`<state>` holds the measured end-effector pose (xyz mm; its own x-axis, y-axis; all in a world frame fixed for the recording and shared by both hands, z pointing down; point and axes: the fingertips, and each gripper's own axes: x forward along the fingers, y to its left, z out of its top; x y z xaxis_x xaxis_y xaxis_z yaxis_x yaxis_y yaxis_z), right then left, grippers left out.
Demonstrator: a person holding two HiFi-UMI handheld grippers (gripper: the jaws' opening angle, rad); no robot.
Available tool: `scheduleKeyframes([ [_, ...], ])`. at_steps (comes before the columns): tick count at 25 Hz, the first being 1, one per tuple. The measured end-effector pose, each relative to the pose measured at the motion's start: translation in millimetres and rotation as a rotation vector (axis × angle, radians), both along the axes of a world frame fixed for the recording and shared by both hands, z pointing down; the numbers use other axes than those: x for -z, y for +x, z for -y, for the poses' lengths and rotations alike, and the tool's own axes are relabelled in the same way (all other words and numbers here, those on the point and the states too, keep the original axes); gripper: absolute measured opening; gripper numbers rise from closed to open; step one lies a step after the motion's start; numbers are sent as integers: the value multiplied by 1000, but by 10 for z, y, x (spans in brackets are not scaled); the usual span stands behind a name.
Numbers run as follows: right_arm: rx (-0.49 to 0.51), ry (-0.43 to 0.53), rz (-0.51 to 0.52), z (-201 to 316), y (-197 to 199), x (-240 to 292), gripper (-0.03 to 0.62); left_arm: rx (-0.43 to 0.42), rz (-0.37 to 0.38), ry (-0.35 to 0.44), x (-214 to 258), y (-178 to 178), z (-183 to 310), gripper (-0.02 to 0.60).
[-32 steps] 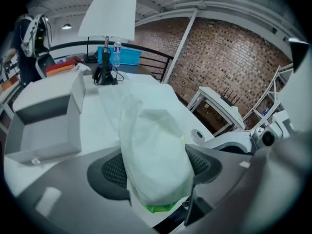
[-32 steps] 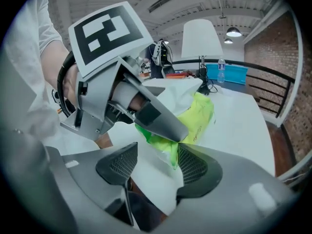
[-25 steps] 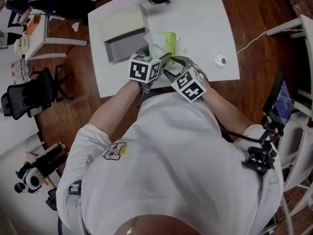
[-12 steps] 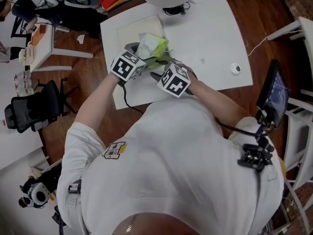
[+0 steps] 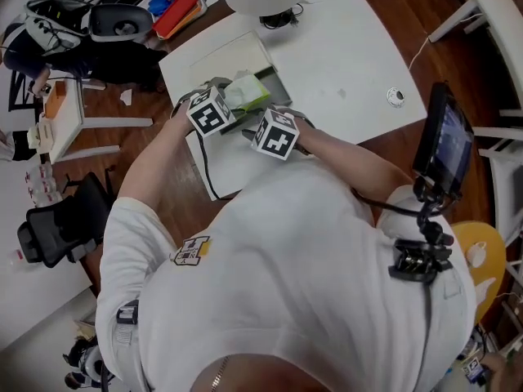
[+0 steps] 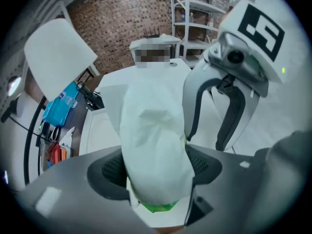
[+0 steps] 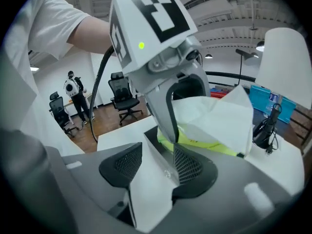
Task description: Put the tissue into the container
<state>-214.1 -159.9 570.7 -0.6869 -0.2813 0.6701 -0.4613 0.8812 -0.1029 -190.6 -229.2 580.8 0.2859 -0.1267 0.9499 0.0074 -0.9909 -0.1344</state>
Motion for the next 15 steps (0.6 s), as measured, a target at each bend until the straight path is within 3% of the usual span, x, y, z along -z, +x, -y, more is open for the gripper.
scheduleKeyframes([
  [9,-132,10,-33,100,270,-126,195,-139,109,15,-520,-26,-27,328],
  [15,-229,20,-45,276,499,-142,179,-130,134,-36,-782,-35,-48,345],
])
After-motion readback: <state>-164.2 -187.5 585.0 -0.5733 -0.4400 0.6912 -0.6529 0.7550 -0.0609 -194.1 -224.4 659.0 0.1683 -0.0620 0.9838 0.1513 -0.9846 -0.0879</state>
